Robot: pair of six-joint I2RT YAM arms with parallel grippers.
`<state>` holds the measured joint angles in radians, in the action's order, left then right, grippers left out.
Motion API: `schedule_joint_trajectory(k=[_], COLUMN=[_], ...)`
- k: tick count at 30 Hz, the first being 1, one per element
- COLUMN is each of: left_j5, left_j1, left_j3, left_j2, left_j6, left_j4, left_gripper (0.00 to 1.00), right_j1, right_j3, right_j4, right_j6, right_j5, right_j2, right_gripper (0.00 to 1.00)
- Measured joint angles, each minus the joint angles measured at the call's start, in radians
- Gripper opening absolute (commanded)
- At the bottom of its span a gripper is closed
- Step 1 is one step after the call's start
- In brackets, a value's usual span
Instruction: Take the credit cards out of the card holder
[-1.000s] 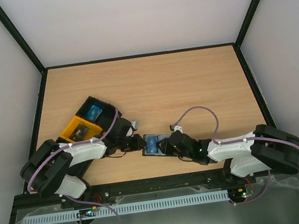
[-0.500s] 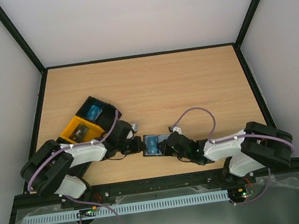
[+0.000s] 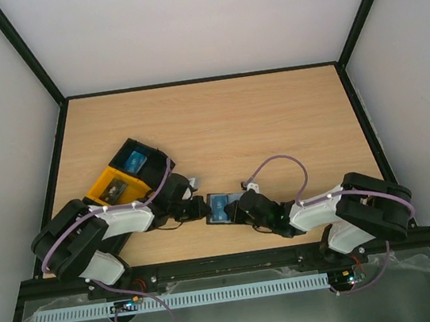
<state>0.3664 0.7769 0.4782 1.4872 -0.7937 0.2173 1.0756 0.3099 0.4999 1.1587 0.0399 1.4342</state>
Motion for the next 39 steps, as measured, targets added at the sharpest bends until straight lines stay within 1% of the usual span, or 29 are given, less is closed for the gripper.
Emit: schedule_joint_trajectory(k=[6,9,11,20,31,33,36,39], left_j5=[0.006,0.011,0.012,0.007,0.000,-0.002,-0.004,-0.008], left_j1=[0.000,0.000,0.000,0.002,0.005,0.006,0.008,0.010], left_j3=[-0.003,-0.004,-0.006,-0.019,-0.020,-0.020,-0.020,-0.020], left_j2=[0.013,0.020,0.021,0.018,0.018,0.018,0.018,0.019], left_j6=[0.000,0.000,0.000,-0.015,-0.028,-0.030,-0.031,-0.033], left_j4=[0.029,0.044,0.050,0.070,0.072,0.072,0.072,0.076], left_gripper=[0.03,0.03,0.03,0.03,0.03,0.03,0.03,0.03], right_j1=[0.000,0.000,0.000,0.000,0.000,0.000,-0.006,-0.020], right_j3=[-0.013,-0.034,-0.046,-0.101,-0.129,-0.132,-0.141,-0.148], right_j4=[0.014,0.034,0.047,0.111,0.114,0.116,0.117,0.138], right_j6=[0.006,0.013,0.018,0.026,0.039,0.042,0.050,0.061], right_j5=[-0.008,-0.014,-0.016,-0.027,-0.049,-0.051,-0.050,-0.036], right_j2=[-0.001,-0.011,-0.018,-0.055,-0.095,-0.097,-0.095,-0.078], right_gripper=[0.09,0.03,0.02,0.02,0.02,0.06,0.08,0.14])
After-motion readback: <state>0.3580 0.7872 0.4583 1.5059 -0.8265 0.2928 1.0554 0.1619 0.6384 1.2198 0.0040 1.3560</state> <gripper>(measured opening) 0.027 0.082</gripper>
